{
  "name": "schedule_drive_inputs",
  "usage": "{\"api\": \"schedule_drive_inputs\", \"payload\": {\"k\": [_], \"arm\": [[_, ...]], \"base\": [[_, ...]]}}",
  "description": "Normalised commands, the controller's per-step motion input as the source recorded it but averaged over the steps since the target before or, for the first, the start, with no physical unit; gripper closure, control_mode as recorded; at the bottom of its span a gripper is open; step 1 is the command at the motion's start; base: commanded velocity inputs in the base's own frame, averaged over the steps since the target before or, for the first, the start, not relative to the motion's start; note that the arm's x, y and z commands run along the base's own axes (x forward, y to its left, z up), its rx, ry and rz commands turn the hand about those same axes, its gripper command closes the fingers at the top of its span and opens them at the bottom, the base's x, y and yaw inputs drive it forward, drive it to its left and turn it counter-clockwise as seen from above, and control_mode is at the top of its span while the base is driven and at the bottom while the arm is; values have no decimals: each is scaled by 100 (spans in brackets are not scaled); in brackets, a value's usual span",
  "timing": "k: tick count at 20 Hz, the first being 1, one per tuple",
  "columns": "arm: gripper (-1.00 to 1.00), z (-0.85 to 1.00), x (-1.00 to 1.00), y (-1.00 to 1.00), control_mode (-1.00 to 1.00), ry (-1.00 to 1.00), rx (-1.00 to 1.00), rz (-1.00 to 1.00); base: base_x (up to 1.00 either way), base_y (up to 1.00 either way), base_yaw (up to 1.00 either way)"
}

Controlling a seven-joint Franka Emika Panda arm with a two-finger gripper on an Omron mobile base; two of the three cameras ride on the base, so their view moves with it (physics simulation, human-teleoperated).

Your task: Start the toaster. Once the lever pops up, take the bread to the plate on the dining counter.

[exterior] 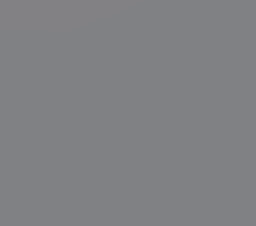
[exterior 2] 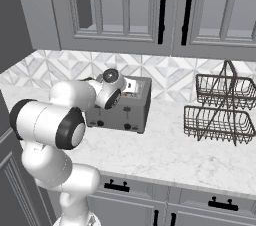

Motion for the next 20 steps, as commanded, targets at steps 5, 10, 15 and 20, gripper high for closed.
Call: {"api": "schedule_drive_inputs", "payload": {"k": [5,10,15,20], "arm": [[100,0,0,0,-100,0,0,0],[100,0,0,0,-100,0,0,0],[100,0,0,0,-100,0,0,0],[100,0,0,0,-100,0,0,0]], "base": [[0,0,0],[0,0,0],[0,0,0],[0,0,0]]}}
